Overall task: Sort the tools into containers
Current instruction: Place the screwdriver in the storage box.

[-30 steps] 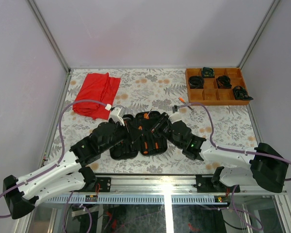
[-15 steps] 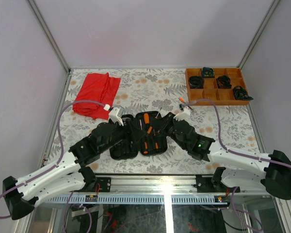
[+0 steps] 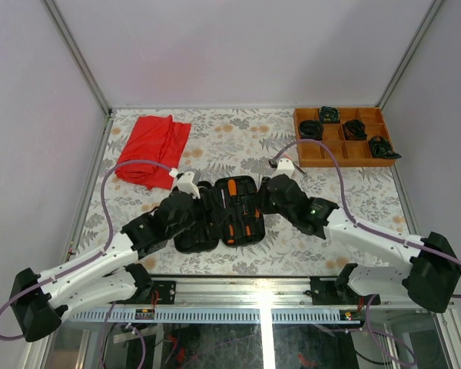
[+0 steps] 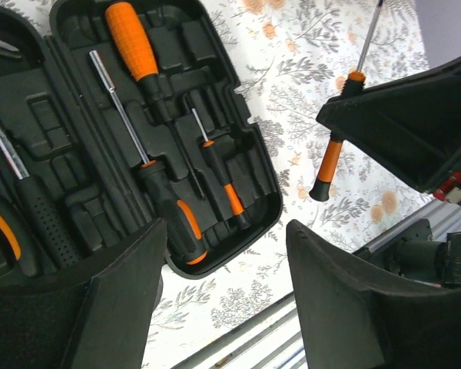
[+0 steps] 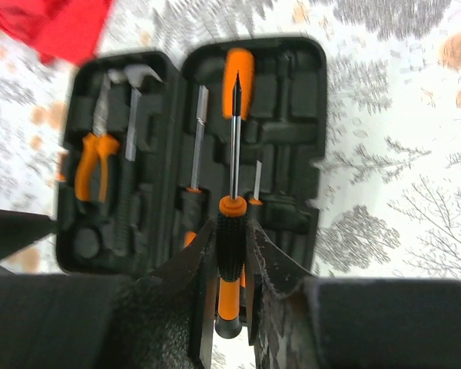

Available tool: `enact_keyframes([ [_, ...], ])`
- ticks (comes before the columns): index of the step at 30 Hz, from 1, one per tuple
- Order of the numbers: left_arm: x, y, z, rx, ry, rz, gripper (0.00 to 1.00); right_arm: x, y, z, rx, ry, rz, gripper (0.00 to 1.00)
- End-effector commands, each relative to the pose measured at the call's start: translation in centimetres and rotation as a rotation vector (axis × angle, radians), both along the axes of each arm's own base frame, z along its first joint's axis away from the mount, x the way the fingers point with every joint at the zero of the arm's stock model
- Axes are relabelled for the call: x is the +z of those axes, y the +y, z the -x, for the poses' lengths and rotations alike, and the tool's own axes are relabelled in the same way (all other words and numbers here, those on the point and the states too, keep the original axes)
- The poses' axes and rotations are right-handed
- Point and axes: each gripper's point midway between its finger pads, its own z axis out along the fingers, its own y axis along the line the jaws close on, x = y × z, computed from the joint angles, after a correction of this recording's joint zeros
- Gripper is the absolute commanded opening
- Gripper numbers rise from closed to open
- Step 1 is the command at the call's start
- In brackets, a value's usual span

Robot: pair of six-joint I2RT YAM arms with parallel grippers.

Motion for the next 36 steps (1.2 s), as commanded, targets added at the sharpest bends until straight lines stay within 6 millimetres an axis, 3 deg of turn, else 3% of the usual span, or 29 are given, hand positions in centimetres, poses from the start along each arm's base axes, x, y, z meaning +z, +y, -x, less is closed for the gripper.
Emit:
enact_keyframes([
  [1, -1.5, 1.0, -0.7, 0.066, 0.032, -0.045, 0.61, -2.2, 0.2, 0.7, 0.134, 0.12, 0.062, 0.0],
  [12, -4.7, 1.3, -0.8, 0.095, 0.101, -0.115, 0.56, -5.5, 1.1, -0.2, 0.136, 0.195, 0.102, 0.0],
  [23, -6.0, 1.2, -0.7, 0.093, 0.127, -0.132, 0.54, -7.9, 1.1, -0.9, 0.132, 0.247, 0.197, 0.0],
  [36, -6.8, 1.2, -0.8, 0.094, 0.144, -0.155, 0.53, -10.6, 0.2, -0.3, 0.124, 0.312, 0.269, 0.02],
])
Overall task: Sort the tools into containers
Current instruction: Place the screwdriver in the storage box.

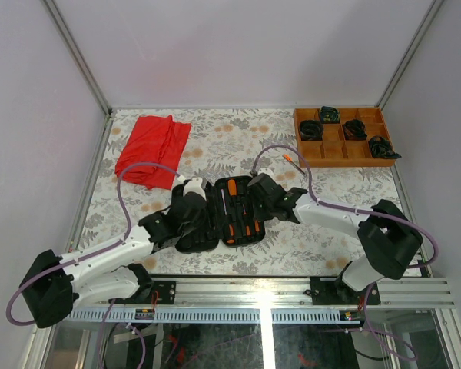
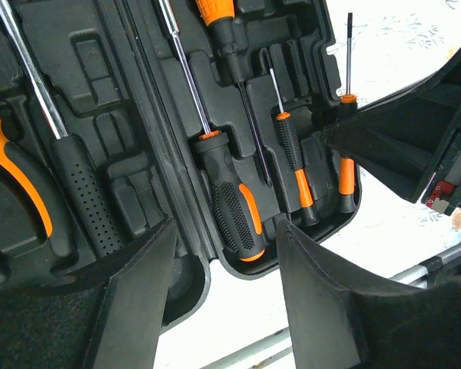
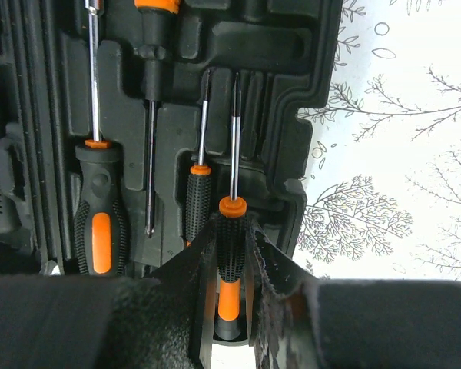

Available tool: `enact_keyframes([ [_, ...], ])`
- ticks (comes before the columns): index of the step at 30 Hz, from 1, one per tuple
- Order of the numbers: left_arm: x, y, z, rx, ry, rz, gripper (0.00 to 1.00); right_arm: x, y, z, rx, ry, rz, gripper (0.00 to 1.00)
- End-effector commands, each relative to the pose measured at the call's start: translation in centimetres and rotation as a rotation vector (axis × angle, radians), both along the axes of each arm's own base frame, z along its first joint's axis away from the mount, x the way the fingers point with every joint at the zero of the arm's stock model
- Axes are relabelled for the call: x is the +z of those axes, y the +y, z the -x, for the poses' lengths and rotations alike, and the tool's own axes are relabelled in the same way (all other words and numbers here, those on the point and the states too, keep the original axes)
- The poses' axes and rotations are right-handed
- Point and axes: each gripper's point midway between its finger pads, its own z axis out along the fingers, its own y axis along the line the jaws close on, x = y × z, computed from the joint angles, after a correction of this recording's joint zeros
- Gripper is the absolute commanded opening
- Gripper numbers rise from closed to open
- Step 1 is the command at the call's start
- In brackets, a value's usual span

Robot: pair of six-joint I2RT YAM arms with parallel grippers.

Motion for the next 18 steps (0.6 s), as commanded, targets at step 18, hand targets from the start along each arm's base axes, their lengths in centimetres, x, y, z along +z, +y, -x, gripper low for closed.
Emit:
enact_keyframes([
  [18, -0.1, 0.0, -1.0, 0.045, 0.001, -0.001, 0.53, -0.4, -1.5, -0.8, -0.044, -0.024, 0.073, 0.26],
])
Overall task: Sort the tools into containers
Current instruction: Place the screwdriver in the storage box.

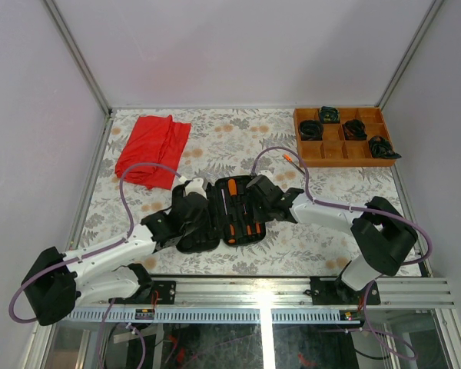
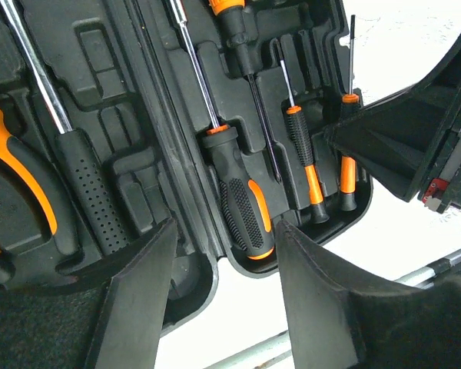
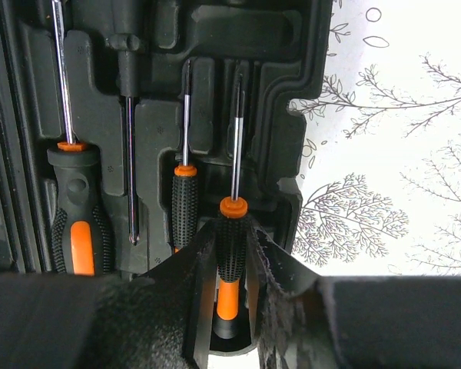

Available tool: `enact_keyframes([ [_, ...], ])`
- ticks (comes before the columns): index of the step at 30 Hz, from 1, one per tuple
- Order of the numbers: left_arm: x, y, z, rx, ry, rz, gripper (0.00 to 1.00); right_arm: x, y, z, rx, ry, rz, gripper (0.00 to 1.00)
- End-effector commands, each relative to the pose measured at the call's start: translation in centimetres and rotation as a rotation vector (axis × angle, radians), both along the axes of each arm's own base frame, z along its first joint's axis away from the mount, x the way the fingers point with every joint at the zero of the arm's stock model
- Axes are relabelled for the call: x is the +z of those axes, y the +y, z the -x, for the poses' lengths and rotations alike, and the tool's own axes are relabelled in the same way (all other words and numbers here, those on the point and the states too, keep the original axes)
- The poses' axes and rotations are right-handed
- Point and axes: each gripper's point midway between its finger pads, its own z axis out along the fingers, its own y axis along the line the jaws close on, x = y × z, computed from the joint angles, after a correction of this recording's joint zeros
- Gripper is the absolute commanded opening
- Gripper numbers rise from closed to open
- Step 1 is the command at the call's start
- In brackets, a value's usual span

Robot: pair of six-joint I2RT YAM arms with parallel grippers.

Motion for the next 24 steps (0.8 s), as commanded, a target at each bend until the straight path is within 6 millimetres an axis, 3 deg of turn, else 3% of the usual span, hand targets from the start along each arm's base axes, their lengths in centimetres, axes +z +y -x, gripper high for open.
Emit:
enact_keyframes([
  [1, 0.9, -0.1, -1.1, 0.042, -0.024, 0.017, 0.53, 1.2, -0.9, -0.9, -0.031, -0.051, 0.026, 0.28],
  [15, 2.7, 0.0, -2.4, 0.083, -0.069, 0.016, 0.53, 2.8, -0.6, -1.0, -0.01, -0.067, 0.0, 0.45],
  [24, 1.8, 0.5, -1.8, 0.095, -0.041, 0.015, 0.53, 7.4, -0.1, -1.1, 0.04, -0.172, -0.095, 0.49],
])
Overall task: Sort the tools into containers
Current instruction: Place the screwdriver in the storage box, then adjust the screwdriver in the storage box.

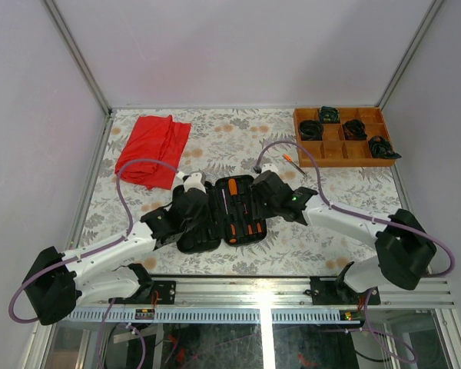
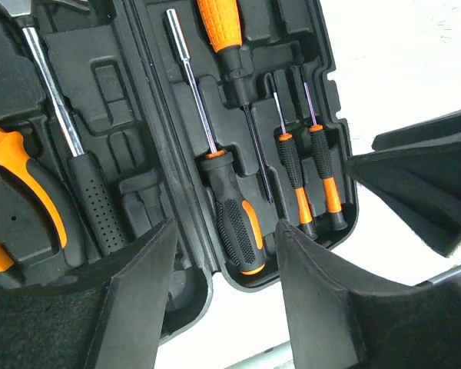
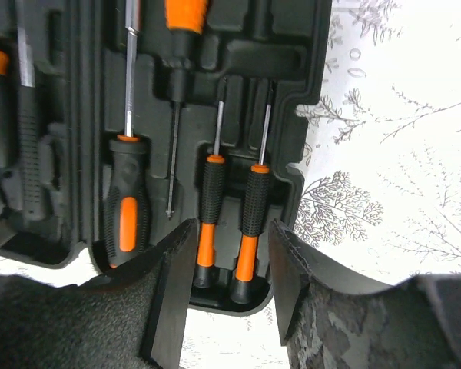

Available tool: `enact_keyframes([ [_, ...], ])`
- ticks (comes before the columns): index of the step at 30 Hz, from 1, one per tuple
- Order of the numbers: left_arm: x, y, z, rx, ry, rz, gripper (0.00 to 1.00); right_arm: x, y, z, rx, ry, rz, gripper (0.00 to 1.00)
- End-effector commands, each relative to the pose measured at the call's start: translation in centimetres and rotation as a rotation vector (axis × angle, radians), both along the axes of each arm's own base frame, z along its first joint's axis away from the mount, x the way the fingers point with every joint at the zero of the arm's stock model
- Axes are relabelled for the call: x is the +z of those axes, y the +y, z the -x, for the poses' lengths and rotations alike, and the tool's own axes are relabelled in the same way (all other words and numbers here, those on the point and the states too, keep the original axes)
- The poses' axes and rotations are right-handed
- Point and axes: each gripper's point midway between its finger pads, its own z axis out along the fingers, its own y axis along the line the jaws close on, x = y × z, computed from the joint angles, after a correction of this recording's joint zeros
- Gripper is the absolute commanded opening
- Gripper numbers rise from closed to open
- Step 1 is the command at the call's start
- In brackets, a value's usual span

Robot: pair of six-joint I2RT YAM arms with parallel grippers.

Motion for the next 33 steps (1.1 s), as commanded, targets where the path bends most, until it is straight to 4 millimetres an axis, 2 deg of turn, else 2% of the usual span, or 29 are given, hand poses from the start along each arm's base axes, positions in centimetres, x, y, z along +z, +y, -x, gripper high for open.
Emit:
enact_keyframes([
  [1, 0.2, 0.6, -0.3, 0.043, -0.004, 0.002, 0.53, 4.3, 0.0, -1.0, 0.015, -0.112, -0.057, 0.49],
  [6, 0.1, 0.9, -0.2, 0.054, -0.001, 0.005, 0.53, 6.0, -0.8, -1.3, 0.019, -0.17, -0.043, 0.49],
  [11, 0.1, 0.9, -0.1, 0.055, 0.001, 0.009, 0.53, 6.0, -0.7, -1.0, 0.056, -0.144, -0.017, 0.44],
  [20, -0.9, 1.0, 0.4, 0.04, 0.025, -0.004, 0.53, 2.8, 0.4, -0.3, 0.104, -0.027, 0.021, 0.26],
  [33, -1.2, 1.1, 0.7, 0.036, 0.029, 0.005, 0.53, -0.6, 0.8, -1.1, 0.1, 0.023, 0.091, 0.23],
])
